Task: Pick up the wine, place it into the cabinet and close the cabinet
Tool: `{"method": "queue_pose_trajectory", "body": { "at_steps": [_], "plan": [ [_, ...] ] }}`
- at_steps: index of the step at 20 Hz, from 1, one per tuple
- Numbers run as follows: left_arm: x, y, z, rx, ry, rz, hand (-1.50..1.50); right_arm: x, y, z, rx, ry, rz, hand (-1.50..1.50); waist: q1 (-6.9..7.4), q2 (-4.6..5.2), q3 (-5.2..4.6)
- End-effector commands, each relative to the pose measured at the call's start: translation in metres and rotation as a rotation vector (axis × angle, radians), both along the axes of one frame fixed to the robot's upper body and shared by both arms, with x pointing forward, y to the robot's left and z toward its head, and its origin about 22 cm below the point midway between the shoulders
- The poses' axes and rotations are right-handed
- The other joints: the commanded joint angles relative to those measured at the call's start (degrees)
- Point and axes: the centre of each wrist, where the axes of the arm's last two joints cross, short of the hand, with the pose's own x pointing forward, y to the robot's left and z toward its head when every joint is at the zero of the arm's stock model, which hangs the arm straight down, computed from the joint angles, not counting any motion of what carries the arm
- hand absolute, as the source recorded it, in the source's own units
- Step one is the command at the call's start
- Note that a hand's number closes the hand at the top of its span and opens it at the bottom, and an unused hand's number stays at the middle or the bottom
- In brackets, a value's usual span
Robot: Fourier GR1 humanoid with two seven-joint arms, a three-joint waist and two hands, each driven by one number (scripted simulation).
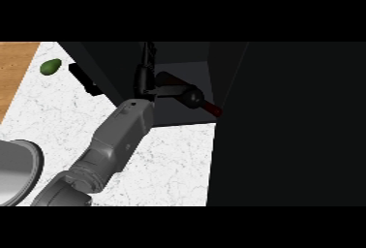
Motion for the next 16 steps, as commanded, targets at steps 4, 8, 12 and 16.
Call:
{"method": "queue_pose_trajectory", "body": {
  "at_steps": [4, 8, 12, 16],
  "plan": [
    [-0.012, 0.012, -0.023, -0.105, 0.027, -0.002, -1.50, -0.012, -0.005, 0.002, 0.012, -0.013, 0.018, -1.50, 1.12, -0.63, 0.06],
    [-0.008, 0.008, -0.015, -0.138, 0.025, -0.001, -1.50, -0.013, -0.003, 0.001, 0.019, -0.013, 0.035, -1.50, -0.15, -0.82, 0.07],
    [-0.015, 0.012, -0.026, -0.143, 0.036, -0.012, -1.50, -0.019, -0.003, 0.010, 0.002, -0.003, -0.002, -1.50, 1.20, -1.31, 0.05],
    [-0.018, 0.007, -0.024, -0.135, 0.042, -0.013, -1.50, -0.012, -0.006, 0.012, 0.025, -0.008, 0.009, -1.50, 1.35, -1.48, 0.09]
  ]
}}
